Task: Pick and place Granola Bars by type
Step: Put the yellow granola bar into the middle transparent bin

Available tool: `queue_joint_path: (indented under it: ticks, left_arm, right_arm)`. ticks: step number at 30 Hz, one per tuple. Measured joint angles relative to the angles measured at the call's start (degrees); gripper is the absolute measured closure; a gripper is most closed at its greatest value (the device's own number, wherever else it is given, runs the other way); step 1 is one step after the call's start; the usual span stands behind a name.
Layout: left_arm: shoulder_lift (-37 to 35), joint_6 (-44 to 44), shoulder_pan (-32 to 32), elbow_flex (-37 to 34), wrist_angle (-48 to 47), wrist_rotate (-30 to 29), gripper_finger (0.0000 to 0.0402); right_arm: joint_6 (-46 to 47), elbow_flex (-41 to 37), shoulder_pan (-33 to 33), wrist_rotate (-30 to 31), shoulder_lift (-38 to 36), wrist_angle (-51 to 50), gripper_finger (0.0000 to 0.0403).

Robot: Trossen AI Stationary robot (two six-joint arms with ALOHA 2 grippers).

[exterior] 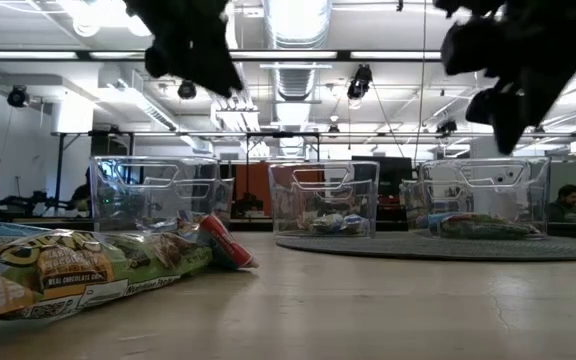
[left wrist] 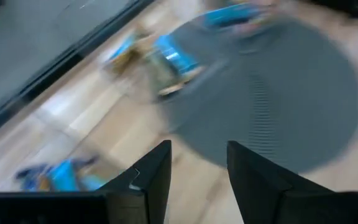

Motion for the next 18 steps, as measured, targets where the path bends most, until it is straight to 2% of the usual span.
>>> queue_joint_path:
  ticks: [3,11,18]
  left_arm:
    - [0.0,1.18,-2.97,-0.07,0.97,-0.05,0.0264]
    - [0.02,-8.78,-8.13,-0.91,0.99,-0.18,0.0264]
    - [0.04,-11.47,-12.35,-1.84,5.49,-1.03,0.0264]
  right_arm:
    - [-3.4,-0.1,4.99,0.01,0.02,0.38,0.0151]
    - [-8.54,-0.93,17.98,0.04,1.18,5.59,0.0158]
    - [-14.9,-0.9,29.83,2.01,8.77,8.93,0.0145]
